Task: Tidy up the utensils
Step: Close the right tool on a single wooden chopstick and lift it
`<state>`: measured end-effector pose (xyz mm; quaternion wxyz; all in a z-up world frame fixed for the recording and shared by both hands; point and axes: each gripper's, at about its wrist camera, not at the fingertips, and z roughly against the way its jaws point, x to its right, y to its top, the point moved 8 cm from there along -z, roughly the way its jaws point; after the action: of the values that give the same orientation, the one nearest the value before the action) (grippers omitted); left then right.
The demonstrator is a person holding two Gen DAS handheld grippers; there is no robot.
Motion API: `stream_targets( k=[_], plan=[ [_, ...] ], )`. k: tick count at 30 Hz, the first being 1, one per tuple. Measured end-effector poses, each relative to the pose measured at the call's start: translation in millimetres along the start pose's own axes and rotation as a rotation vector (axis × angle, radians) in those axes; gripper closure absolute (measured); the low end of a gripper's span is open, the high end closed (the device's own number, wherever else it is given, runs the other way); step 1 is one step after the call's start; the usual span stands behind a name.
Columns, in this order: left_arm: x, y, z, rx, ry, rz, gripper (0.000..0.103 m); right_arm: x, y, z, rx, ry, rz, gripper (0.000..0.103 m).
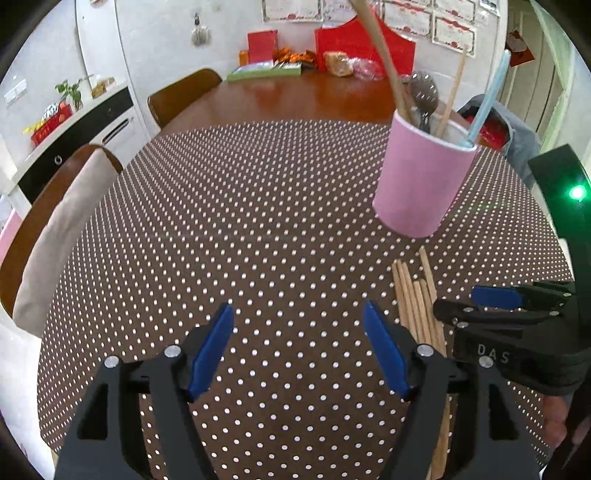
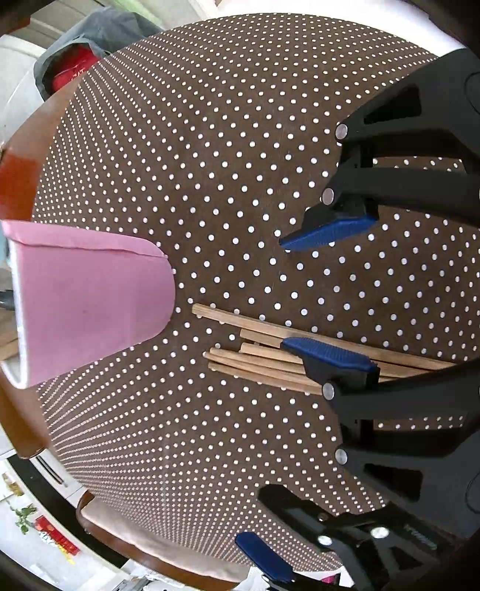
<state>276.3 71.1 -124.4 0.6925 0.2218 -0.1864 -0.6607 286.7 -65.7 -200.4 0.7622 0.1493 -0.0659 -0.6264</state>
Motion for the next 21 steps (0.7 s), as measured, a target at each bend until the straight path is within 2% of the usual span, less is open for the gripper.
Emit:
stream_targets(
  k=[4, 7, 8, 10, 11, 12, 15, 21],
  plan=[
    [-5.6, -1.9, -7.4, -0.035, 0.018, 0.01, 0.03, -14.7, 4.2, -10.4, 0.016, -0.039, 0.043, 0.054],
    [-10.2, -3.6, -11.2, -0.063, 0.053, 0.018, 0.03, -24.8, 6.8, -15.1, 0.027, -0.069, 0.086, 0.062],
    [-10.9, -4.7, -13.5, -0.076, 0.068, 0.013, 0.03, -27.8, 7.1, -15.3, 0.027, -0.068, 0.094, 0.071],
    [-11.4, -6.9, -16.0, -0.09, 0.09, 0.001, 0.03, -31.6, 7.2, -15.9, 0.028, -0.061, 0.082, 0.081],
    [-11.1, -7.6, -17.3, -0.094, 0.099, -0.005, 0.03, -30.6, 8.5, -15.8, 0.034, -0.061, 0.065, 0.092],
    [-9.8, -8.3, -18.2, -0.095, 0.101, -0.01, 0.03, -30.2, 9.1, -16.5, 0.04, -0.051, 0.053, 0.093],
    [-2.5, -9.8, -20.6, -0.102, 0.06, -0.015, 0.03, -23.9, 6.8, -13.8, 0.043, -0.022, 0.032, 0.097],
    [13.1, -6.0, -29.1, -0.125, -0.028, -0.016, 0.029, -0.3, -0.8, -5.9, 0.02, 0.057, -0.02, 0.097]
  ],
)
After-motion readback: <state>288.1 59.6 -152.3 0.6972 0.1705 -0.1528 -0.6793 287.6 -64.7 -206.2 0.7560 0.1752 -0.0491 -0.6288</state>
